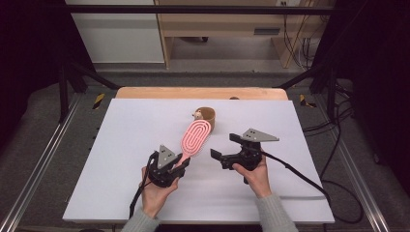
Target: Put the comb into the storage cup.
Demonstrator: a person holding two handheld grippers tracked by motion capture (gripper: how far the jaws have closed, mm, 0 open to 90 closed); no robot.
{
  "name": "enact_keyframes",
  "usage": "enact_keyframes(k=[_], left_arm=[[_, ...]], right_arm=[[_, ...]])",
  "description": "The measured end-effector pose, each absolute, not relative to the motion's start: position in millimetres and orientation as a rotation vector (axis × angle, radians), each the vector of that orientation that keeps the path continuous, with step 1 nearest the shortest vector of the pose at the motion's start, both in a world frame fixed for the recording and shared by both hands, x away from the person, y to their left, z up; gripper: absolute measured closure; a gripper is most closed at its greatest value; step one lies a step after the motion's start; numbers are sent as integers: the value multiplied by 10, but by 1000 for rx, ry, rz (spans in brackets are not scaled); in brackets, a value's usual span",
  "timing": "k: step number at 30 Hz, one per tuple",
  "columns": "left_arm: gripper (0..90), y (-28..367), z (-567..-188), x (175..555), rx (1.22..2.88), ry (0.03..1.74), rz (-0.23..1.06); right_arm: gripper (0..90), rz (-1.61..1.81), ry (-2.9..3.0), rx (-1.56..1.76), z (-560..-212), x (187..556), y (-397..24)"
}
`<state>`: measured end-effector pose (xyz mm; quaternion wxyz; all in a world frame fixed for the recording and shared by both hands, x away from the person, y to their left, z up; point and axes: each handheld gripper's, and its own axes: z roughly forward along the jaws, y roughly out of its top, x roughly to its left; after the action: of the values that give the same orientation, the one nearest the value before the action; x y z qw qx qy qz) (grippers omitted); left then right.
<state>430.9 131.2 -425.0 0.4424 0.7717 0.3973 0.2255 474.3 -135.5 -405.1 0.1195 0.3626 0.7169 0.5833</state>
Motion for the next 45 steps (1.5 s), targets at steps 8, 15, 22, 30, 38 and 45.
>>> enact_keyframes(k=[8, 15, 22, 30, 38, 45], left_arm=[[692, 1256, -4301, 4301, 1915, 980, 561], [692, 1235, -4307, 4291, 1909, 975, 574], [692, 1218, -4316, 4286, 1910, 971, 576], [692, 1190, -4316, 4275, 1908, 964, 578], [692, 1158, -4304, 4262, 1906, 952, 590], [692, 1139, -4279, 4256, 1899, 943, 603]], right_arm=[[6, 1698, 2114, 1067, -4062, 4761, -1270], [8, 1714, 2107, 1098, -4078, 4788, -1231], [12, 1723, 2098, 1135, -4092, 4816, -1218], [12, 1725, 2089, 1155, -4099, 4838, -1213], [16, 1738, 2071, 1184, -4095, 4859, -1202], [26, 1741, 2059, 1203, -4060, 4872, -1131]])
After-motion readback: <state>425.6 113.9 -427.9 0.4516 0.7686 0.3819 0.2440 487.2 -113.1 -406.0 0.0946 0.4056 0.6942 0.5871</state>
